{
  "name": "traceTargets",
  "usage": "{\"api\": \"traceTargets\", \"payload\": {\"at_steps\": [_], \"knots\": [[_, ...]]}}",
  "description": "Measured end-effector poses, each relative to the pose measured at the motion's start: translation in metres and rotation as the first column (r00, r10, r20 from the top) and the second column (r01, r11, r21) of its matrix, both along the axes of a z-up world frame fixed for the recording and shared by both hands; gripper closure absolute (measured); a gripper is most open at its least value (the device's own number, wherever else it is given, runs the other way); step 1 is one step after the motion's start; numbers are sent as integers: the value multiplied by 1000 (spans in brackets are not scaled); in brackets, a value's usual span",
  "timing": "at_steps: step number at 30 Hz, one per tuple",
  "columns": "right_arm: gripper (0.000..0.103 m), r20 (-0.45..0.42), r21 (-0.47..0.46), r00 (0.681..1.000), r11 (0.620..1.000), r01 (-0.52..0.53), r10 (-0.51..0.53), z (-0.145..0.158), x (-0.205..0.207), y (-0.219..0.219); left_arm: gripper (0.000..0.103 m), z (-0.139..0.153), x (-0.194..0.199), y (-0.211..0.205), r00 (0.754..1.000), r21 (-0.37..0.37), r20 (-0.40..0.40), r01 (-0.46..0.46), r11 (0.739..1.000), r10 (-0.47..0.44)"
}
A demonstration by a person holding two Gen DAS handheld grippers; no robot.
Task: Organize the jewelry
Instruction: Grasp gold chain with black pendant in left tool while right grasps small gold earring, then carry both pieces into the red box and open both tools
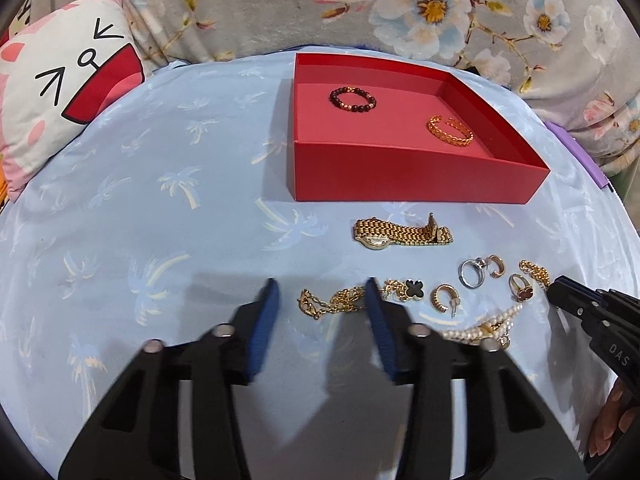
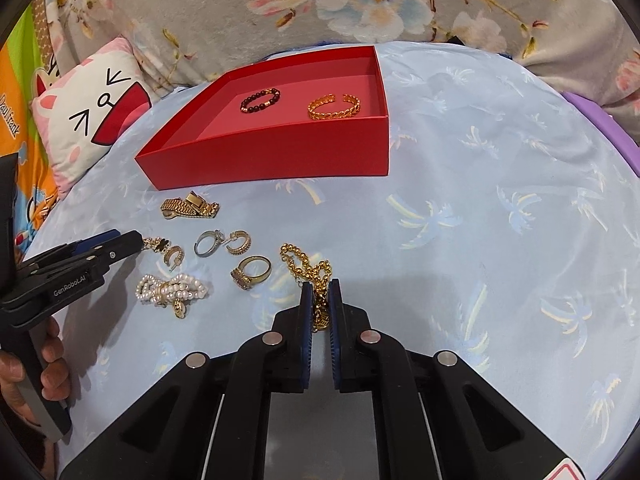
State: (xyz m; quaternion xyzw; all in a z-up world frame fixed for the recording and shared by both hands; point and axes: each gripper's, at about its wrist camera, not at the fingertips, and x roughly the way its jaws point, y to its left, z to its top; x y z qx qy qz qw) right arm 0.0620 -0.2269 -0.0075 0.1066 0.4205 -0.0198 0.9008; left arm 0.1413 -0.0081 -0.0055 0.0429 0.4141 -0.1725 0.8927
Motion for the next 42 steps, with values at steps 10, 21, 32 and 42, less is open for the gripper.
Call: {"api": "traceTargets", "payload": {"at_steps": [10,21,32,42], "knots": [[96,5,10,1000,1000,8,-8,1,-1,-2,100,6,-12,4,1000,-47,19,9,999,-8],[97,64,23,998,1000,-3,1,24,-18,3,100,65,-39,21,994,-138,109,41,990,-26],[97,176,44,982,996,-76,67,98,-18,-2,100,148,-45,12,961,-156,261,140,978,-96],[97,250,37,963,993,-109,97,157,41,-17,100,220,-1,-27,902,-116,420,165,979,-102]]}}
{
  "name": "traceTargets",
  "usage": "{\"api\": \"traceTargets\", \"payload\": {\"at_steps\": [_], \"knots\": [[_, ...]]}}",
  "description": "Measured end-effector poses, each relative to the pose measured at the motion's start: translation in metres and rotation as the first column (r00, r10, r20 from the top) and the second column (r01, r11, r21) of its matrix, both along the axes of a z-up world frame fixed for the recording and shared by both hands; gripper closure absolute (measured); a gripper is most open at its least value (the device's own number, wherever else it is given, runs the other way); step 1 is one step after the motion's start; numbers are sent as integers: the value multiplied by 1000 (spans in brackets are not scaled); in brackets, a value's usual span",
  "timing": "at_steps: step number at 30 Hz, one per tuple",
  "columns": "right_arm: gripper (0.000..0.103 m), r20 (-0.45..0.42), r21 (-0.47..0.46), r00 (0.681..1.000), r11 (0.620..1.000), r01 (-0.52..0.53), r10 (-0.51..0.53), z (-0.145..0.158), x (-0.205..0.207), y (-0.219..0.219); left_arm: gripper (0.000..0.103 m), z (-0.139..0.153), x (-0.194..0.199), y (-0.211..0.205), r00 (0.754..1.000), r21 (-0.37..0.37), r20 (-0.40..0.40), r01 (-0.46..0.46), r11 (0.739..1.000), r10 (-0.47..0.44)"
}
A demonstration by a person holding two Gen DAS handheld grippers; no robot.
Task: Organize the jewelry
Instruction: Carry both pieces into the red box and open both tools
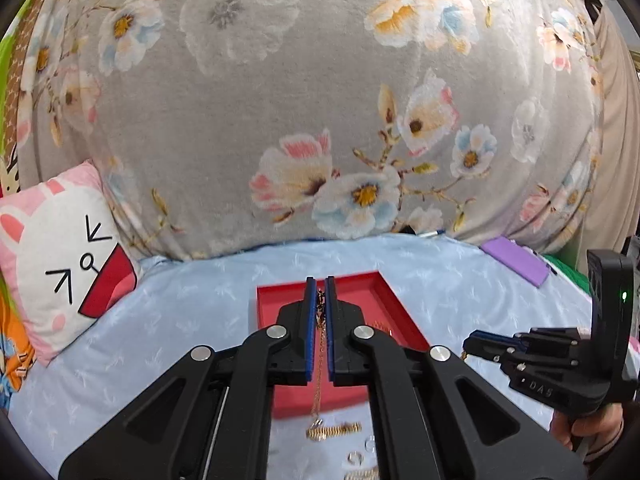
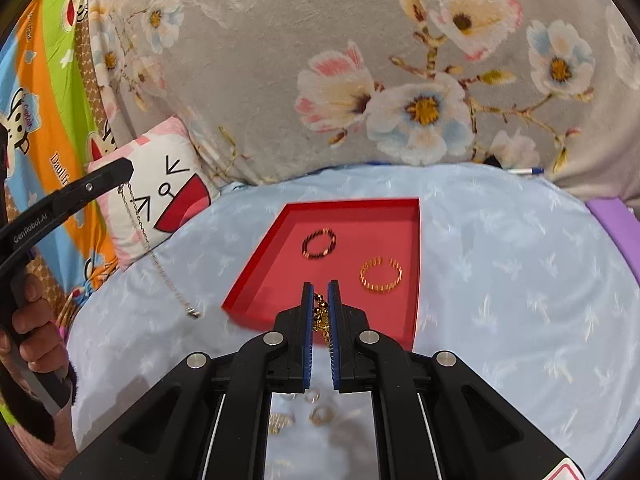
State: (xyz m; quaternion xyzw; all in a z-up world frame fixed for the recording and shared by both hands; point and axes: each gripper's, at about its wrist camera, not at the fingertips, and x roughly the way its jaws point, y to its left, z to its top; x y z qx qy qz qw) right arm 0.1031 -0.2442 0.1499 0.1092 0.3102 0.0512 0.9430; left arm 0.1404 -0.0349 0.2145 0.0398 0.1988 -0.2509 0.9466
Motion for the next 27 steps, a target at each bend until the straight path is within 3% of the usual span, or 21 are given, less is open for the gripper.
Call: {"api": "traceTargets", "payload": {"at_steps": [7,14,24,27], "knots": [[97,-36,-10,999,1000,30,-30,-7,55,-7,100,-4,52,-26,999,-4,-25,-43,999,43],[97,-121,-18,992,999,38,-40,-43,85,-3,100,-54,93,-43,987,51,-138,-70,996,76],[97,-210,4,977,999,49,-48,-86,103,-11,99,-103,116,-40,964,85,-235,-105,991,122],[90,-204,8,977,998,62,-59,-87,102,-14,98,-107,116,-38,962,78,-235,-120,990,136]]}}
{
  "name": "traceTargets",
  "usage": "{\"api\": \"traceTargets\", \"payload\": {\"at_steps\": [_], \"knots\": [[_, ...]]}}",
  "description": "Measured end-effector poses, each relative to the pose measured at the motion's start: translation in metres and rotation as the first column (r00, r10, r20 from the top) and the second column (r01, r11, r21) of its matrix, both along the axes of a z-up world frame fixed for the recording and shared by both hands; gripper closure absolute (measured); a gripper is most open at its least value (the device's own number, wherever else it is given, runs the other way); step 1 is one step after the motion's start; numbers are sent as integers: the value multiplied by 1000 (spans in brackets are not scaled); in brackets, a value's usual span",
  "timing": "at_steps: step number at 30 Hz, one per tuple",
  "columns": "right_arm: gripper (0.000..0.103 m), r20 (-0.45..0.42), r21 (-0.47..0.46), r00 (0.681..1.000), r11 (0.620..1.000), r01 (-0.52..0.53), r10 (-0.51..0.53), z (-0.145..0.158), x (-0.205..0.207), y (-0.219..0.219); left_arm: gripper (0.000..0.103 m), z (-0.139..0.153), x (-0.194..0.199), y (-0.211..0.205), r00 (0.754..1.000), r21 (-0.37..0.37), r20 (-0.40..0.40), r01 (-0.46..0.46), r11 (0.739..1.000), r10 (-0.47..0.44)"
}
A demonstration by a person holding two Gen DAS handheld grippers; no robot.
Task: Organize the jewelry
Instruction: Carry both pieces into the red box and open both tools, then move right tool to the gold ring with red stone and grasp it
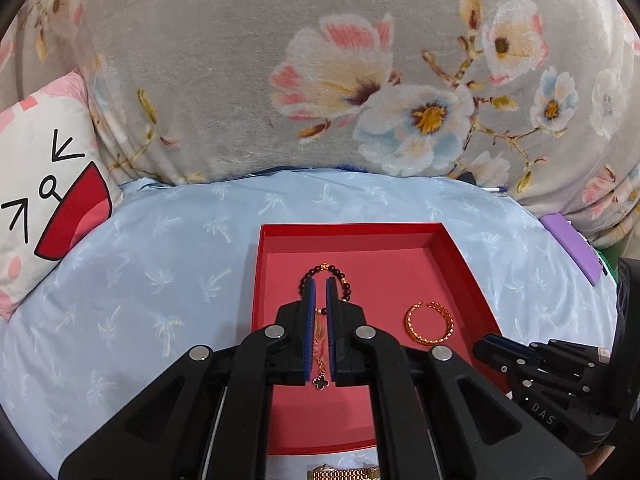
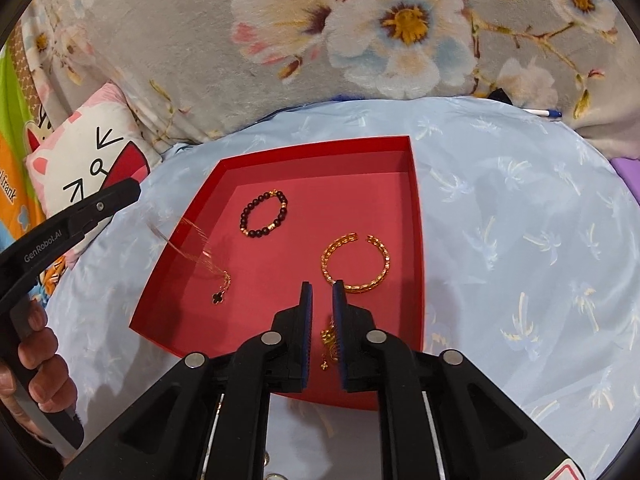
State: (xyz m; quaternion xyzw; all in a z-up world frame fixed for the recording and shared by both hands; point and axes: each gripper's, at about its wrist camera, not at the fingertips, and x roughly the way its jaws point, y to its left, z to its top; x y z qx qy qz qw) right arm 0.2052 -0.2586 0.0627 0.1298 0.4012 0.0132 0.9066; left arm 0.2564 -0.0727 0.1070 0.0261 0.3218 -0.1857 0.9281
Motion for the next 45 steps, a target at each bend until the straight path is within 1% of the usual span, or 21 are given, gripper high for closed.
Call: {"api": "traceTargets", "payload": {"at_steps": [1,2,3,4,6,11,12,13,15,16,17,20,24,30,33,36,40,45], "knots": [[89,1,3,1000,1000,2,-2,0,-1,-1,93,0,-1,0,1000,7,4,-6,1000,6],[88,4,7,1000,1000,6,-6,2,-2,-2,81,0,-1,1,1000,13,8,-13,1000,13],[85,7,10,1000,1000,9,-9,3,-3,-3,74,0,-2,2,1000,12,18,-19,1000,19],[79,15,10,1000,1000,12,-12,6,-5,-4,63,1,-4,3,999,11,25,-24,1000,24],[71,36,0,999,1000,21,-21,12,-11,-4,61,4,-8,5,999,10,41,-29,1000,29],[69,77,-13,997,1000,20,-18,29,-31,-1,55,12,-22,15,997,3,55,-45,999,45],[66,84,-16,996,1000,20,-18,31,-36,0,55,13,-27,18,997,5,59,-49,999,49],[60,95,-23,995,1000,20,-18,34,-44,1,54,14,-32,20,997,6,63,-51,999,50],[54,108,-32,994,999,16,-13,36,-56,4,46,14,-44,26,996,6,66,-59,998,59],[53,114,-39,993,999,12,-8,36,-63,7,42,13,-51,30,996,5,68,-60,998,60],[53,116,-46,993,999,9,-3,34,-71,9,40,11,-57,33,996,8,70,-61,998,60],[53,108,-71,994,998,-3,11,24,-94,19,39,-1,-78,41,996,29,65,-66,997,64],[53,83,-99,996,995,-11,19,5,-116,32,38,-31,-104,53,999,22,-9,-52,998,53],[53,21,-58,999,997,-44,45,-31,-133,48,38,-70,-139,62,996,-3,-89,-32,999,32],[57,1,-40,998,998,-55,55,-44,-136,54,37,-82,-151,63,994,-19,-107,-9,1000,7],[64,-8,-45,998,997,-57,57,-50,-137,57,34,-90,-157,63,993,-37,-120,4,999,-9],[73,-30,-49,998,997,-62,61,-59,-135,61,34,-98,-161,57,991,-22,-128,25,999,-27],[78,-47,-58,996,996,-73,70,-65,-130,66,34,-101,-166,49,991,-8,-118,58,998,-59]]}}
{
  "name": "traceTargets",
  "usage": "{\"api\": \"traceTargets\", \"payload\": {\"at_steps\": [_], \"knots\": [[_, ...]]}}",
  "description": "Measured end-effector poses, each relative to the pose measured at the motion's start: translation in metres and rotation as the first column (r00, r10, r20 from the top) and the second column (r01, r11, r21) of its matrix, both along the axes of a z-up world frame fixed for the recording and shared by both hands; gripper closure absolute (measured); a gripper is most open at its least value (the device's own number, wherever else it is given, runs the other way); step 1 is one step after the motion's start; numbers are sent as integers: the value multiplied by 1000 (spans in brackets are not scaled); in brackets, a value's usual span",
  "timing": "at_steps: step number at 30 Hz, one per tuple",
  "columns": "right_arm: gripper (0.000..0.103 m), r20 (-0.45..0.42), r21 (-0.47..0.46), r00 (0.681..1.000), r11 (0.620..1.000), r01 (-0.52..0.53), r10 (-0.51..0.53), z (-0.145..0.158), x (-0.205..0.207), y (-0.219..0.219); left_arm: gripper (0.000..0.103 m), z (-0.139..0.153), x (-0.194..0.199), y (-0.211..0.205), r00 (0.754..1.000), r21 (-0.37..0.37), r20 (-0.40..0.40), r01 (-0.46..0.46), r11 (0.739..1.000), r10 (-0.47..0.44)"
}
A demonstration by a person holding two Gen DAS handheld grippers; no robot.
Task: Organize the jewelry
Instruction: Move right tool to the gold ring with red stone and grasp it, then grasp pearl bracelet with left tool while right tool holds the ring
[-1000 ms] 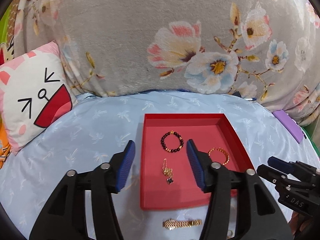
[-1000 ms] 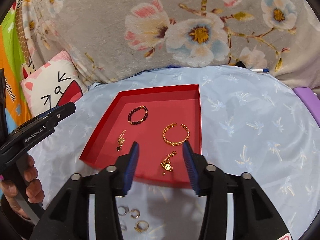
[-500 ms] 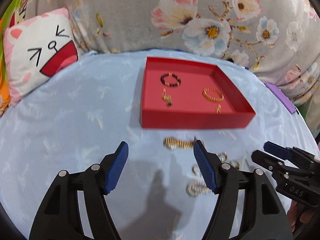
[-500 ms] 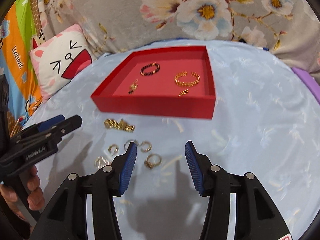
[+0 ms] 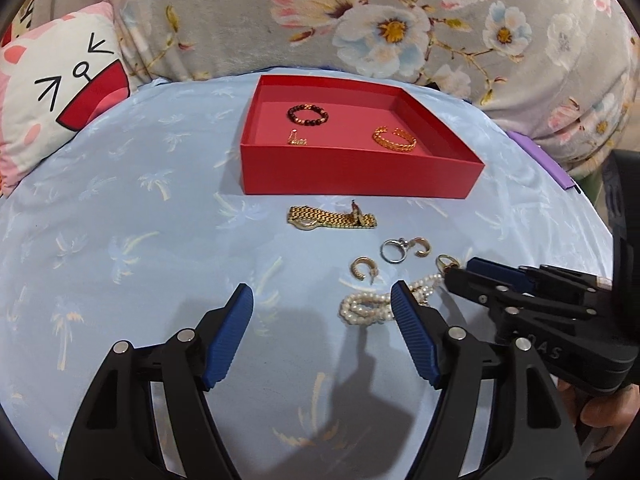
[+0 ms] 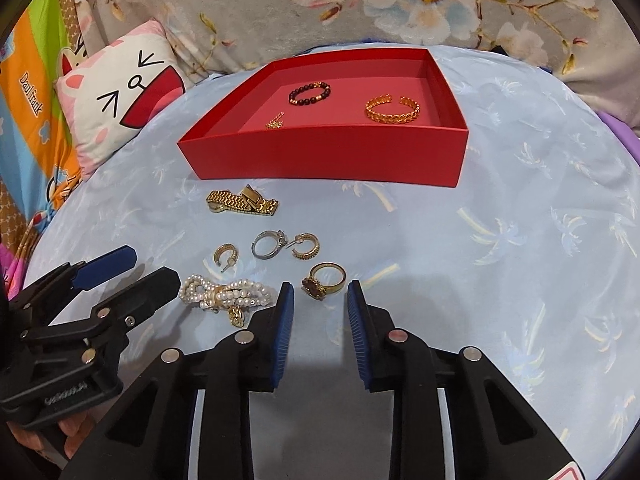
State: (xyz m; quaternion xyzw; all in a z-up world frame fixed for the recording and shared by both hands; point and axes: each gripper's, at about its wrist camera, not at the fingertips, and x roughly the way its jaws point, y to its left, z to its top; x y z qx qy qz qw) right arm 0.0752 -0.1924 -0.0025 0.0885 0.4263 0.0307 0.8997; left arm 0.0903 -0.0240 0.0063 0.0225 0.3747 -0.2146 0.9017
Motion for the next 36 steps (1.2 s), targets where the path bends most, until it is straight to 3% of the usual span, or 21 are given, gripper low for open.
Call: {"api": "traceTargets", "payload": {"at_steps": [6,12,21,27,31,36], "knots": [[78,5,-21,1000,1000,2,-1,0,7,4,34,-2,0,-3,1000,-6,-6,14,1000,-14],[90,9,-21,1000,1000,20,-20,-1,7,0,34,-3,0,-4,1000,-7,-14,28,1000,-28],[90,16,-22,999,999,50,-50,0,-6,-12,33,-4,-5,-20,996,32,-16,93,995,-92],[90,13,31,997,996,79,-79,-3,-16,-27,34,-10,-1,-38,986,66,-54,162,985,-158],[90,11,43,996,996,83,-84,-4,-16,-30,42,-13,-2,-43,983,74,-69,174,982,-169],[90,12,39,997,996,79,-80,-4,-16,-30,45,-13,-8,-48,981,66,-71,187,980,-182]]}}
